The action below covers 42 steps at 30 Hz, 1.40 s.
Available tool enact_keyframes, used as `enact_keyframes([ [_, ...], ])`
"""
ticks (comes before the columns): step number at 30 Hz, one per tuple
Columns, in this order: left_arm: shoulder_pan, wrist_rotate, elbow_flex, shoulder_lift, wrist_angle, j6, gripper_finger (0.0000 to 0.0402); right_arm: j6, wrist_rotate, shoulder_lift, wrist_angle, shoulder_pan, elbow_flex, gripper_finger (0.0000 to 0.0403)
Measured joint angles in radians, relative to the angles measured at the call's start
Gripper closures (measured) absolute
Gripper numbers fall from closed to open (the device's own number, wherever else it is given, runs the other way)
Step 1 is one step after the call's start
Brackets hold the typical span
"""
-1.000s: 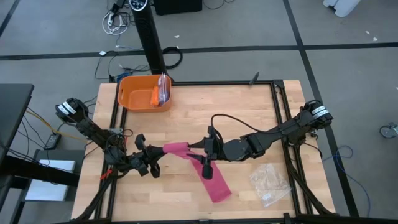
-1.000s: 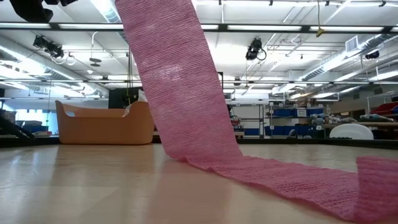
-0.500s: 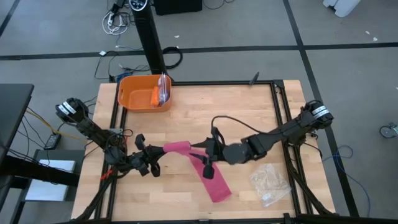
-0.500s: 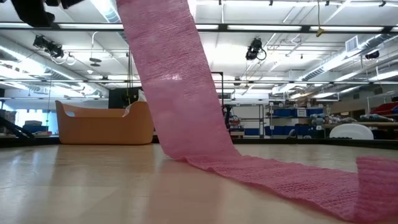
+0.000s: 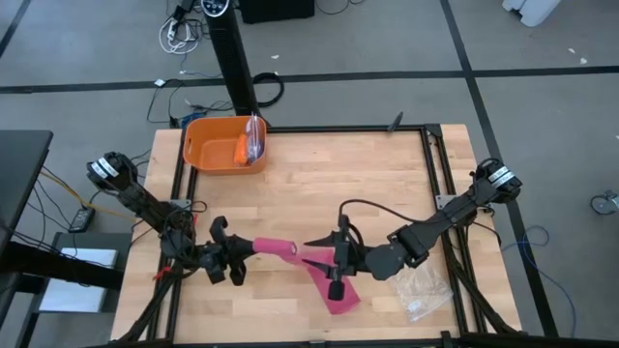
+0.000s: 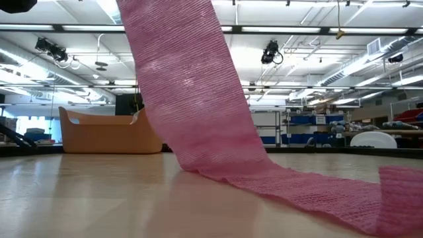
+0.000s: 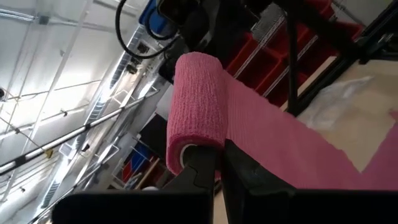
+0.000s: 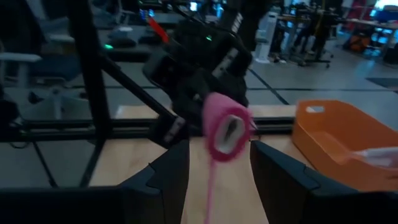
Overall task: Roll bandage
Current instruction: Roll the pink bandage
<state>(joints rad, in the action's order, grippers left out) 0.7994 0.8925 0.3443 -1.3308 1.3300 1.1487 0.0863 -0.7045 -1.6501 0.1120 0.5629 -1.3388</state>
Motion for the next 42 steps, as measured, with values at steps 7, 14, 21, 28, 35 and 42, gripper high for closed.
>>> enact_keyframes([
  [7,-0.001,0.031,0.000,0.000,-0.010,0.023,0.0388,0.020,0.100,0.000,0.021,-0.025,0.000,0.0231],
  [14,-0.001,0.038,0.000,0.000,-0.021,0.025,0.0388,0.057,0.192,0.000,0.020,-0.072,0.000,0.0229],
  [21,-0.001,0.041,0.000,0.000,-0.020,0.028,0.0388,0.104,0.241,0.000,-0.010,-0.099,0.000,0.0224],
  [28,-0.001,0.042,0.000,0.000,-0.020,0.029,0.0388,0.123,0.282,0.000,-0.016,-0.120,0.000,0.0221],
  [35,-0.001,0.057,0.000,0.000,-0.020,0.029,0.0388,0.147,0.287,0.000,-0.035,-0.142,0.000,0.0221],
  [42,-0.001,0.084,0.000,0.000,-0.017,0.027,0.0388,0.148,0.312,0.000,-0.036,-0.151,0.000,0.0221],
])
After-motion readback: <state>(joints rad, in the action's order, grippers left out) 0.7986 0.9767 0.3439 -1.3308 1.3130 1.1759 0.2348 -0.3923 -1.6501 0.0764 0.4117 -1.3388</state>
